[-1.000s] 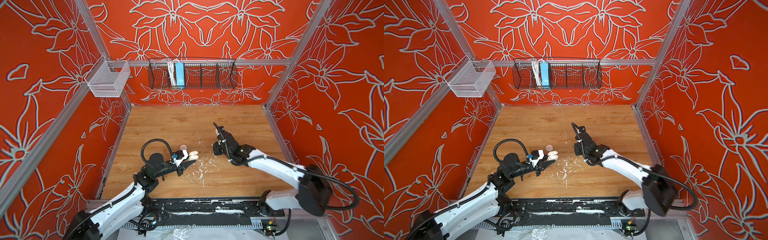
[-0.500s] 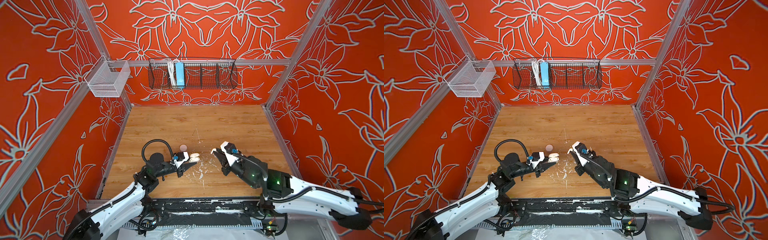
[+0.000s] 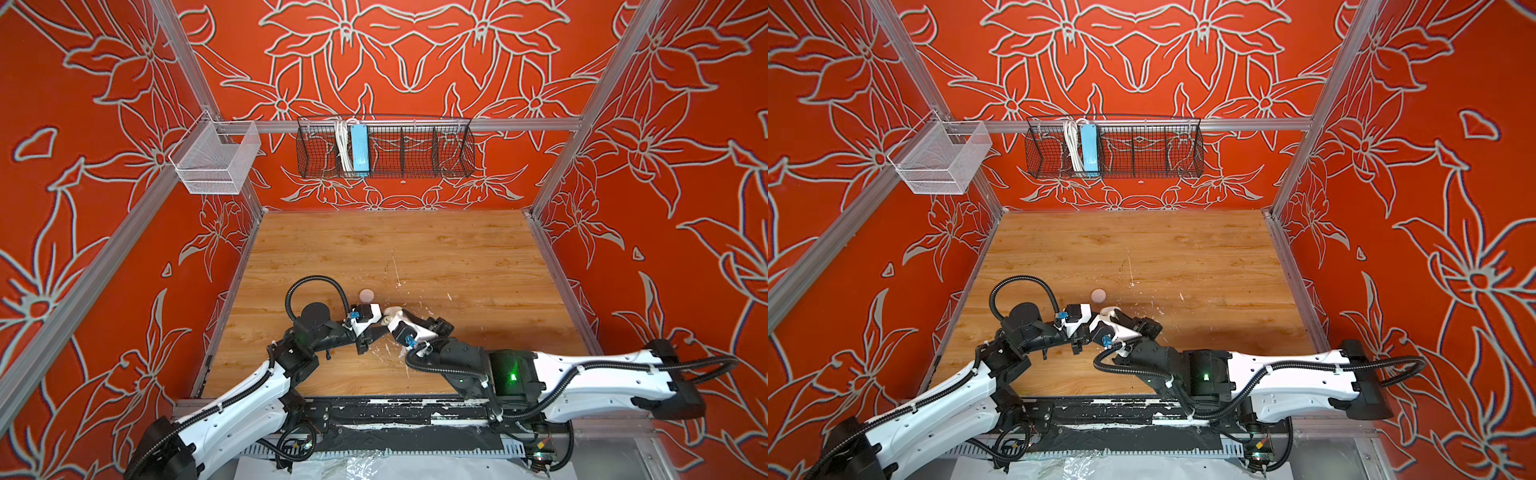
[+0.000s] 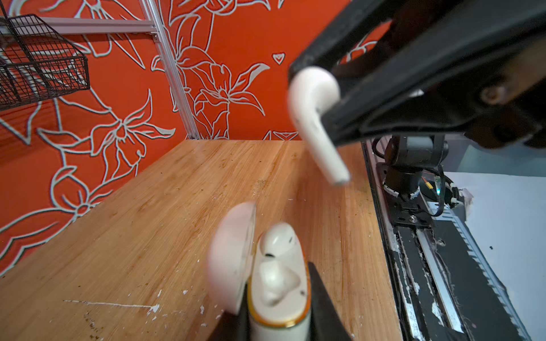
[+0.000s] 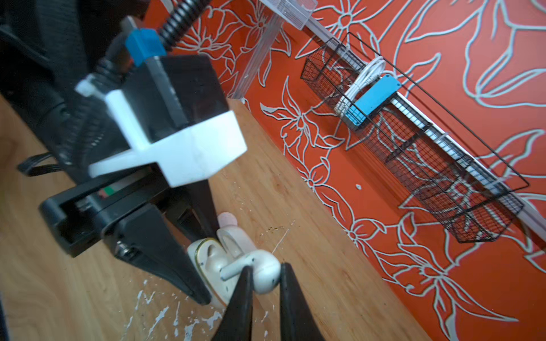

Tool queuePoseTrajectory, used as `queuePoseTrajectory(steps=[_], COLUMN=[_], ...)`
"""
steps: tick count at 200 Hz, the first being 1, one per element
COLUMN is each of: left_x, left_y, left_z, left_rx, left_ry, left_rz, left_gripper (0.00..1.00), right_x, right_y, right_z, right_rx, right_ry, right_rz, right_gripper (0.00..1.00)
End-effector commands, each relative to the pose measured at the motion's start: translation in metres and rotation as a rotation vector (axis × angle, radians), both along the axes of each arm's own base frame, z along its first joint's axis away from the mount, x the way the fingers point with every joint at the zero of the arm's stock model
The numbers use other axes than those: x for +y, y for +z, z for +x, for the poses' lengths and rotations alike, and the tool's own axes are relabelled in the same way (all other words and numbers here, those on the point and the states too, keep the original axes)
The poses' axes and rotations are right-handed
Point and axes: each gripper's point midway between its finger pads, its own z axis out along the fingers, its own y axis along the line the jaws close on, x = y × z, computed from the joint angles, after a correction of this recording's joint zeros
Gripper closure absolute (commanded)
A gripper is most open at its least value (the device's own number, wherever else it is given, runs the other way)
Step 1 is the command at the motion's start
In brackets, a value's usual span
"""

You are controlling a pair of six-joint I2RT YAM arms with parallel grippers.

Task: Insert wireless bluetooth earbuds into charging case
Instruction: Insert the wireless bluetooth earbud into the charging case.

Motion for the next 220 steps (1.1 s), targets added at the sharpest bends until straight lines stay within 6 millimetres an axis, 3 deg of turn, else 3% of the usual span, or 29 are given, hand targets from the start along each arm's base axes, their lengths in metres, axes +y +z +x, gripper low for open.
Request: queuePoseTrajectory(steps=[1, 77, 189, 220], left_x=[0.0, 0.011, 0.023, 0.023], left_y=[0.008, 0.009, 0.017, 0.017], left_z=[-0.003, 0.015, 0.017, 0.016], left_rx=[-0.033, -0.018, -0.046, -0.047], left_ry=[-0.005, 0.144, 0.222, 0.22], left_rz=[-0.014, -0.018, -0.051, -0.054], left_gripper=[1.0, 1.0, 1.0, 1.0], right_x=[-0.009, 0.011, 0.033, 0.037], right_y=[0.025, 0.018, -0.018, -0.016], right_z=[0.012, 0.023, 0.028, 0.029], right_rx=[-0.066, -0.051, 0.056, 0.058], right_ry=[-0.122, -0.251, -0.102, -0.082], right_rz=[0.042, 0.081, 0.182, 0.221], right_gripper=[0.93, 0.95, 0.99, 0.99])
